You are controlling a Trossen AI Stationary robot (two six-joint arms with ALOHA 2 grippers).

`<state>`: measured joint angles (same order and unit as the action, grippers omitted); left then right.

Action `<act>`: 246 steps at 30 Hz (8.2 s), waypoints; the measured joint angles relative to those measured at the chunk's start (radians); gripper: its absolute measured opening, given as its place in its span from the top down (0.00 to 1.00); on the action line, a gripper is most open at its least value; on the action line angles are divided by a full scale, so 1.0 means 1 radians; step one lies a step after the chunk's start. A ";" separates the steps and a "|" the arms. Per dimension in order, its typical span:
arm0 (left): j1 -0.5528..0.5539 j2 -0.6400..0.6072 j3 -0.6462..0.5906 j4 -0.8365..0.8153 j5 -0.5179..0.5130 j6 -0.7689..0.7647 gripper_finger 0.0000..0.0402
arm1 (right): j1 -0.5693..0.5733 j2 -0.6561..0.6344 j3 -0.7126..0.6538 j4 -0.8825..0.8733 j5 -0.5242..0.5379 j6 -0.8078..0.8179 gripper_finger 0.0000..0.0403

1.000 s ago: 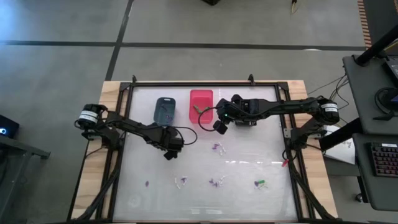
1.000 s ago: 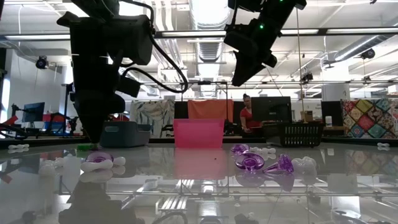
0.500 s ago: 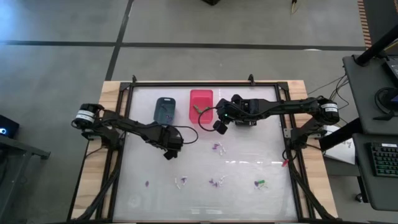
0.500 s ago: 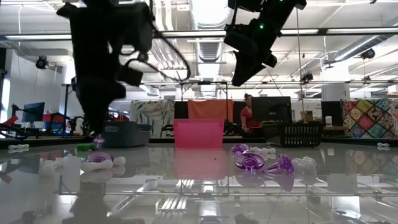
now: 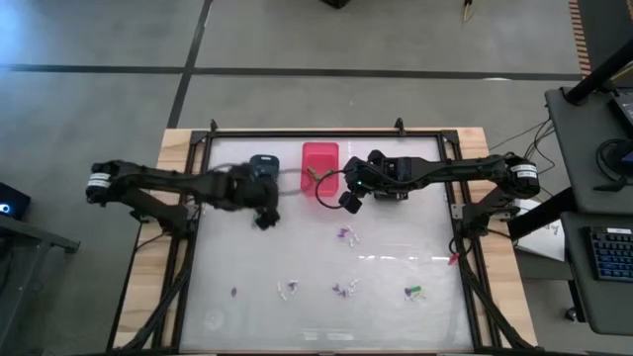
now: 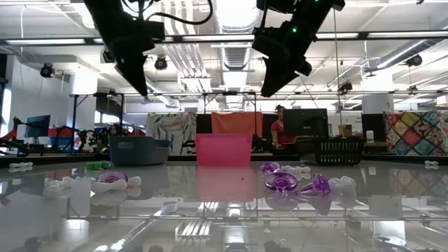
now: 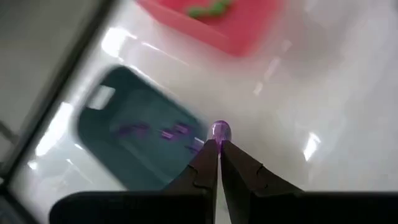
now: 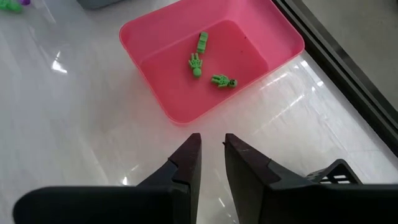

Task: Sort Halloween decoration
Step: Put the purple witch hat toy into the blue bin, then put the green skeleton toy into the pink bin

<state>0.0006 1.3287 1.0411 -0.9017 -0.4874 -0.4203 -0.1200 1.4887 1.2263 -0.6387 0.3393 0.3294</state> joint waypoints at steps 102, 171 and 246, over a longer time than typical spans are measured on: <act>0.045 0.031 -0.026 0.572 -0.002 0.517 0.79 | 0.881 0.002 -0.256 -0.290 -0.409 0.533 0.70; 0.045 0.031 -0.028 0.572 0.000 0.499 0.79 | 0.880 -0.007 -0.388 -0.100 -0.364 0.562 0.98; 0.033 -0.316 -0.268 0.638 0.104 0.488 0.79 | -0.203 0.202 -0.220 1.139 -0.130 -0.323 0.98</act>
<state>0.0334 1.0130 0.7732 -0.2640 -0.3834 0.0678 -0.3233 1.6912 1.0065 0.5002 0.2094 0.0060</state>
